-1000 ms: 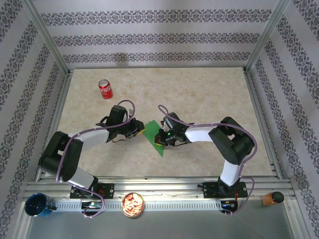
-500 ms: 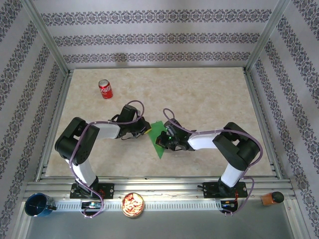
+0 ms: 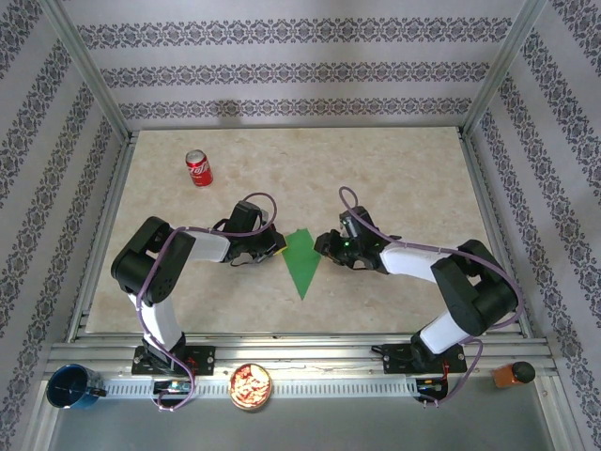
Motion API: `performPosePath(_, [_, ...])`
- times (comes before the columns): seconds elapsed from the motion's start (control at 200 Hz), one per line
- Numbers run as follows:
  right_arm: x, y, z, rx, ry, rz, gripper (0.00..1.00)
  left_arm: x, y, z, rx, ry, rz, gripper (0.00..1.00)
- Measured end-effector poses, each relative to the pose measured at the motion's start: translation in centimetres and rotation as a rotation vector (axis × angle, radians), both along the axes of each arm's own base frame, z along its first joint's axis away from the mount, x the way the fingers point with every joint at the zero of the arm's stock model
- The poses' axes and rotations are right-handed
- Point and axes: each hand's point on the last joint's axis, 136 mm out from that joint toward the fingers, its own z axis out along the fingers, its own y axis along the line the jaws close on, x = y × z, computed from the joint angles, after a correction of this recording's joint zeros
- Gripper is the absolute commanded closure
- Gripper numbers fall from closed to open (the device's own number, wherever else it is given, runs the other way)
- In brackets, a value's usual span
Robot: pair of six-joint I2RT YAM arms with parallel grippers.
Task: Fold a paper plane with a square sheet of paper (pick it up from the middle)
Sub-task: Fold the wing for the fifth time at the center of the table.
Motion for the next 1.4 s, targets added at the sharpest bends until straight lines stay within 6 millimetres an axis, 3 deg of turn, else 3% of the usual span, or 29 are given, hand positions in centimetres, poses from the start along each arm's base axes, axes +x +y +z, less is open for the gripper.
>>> performPosePath(0.1, [-0.1, -0.7, -0.5, 0.006, 0.024, 0.020, 0.65, 0.0, -0.2, 0.0, 0.002, -0.014, -0.023, 1.00])
performPosePath(0.295, [-1.1, -0.1, -1.7, 0.024, 0.088, 0.077, 0.66, 0.1, -0.6, 0.1, -0.002, -0.029, -0.058, 1.00])
performPosePath(0.68, [-1.4, -0.2, -2.1, 0.019, 0.127, 0.066, 0.66, 0.2, -0.8, 0.1, -0.003, -0.035, -0.082, 1.00])
performPosePath(1.139, [-0.6, 0.4, -1.7, 0.051, 0.121, 0.046, 0.67, 0.6, -1.5, 0.1, -0.023, -0.031, -0.104, 1.00])
performPosePath(1.399, [0.4, 1.6, 0.0, 0.106, 0.064, 0.107, 0.74, 0.6, -1.7, 0.1, -0.025, -0.045, -0.135, 1.00])
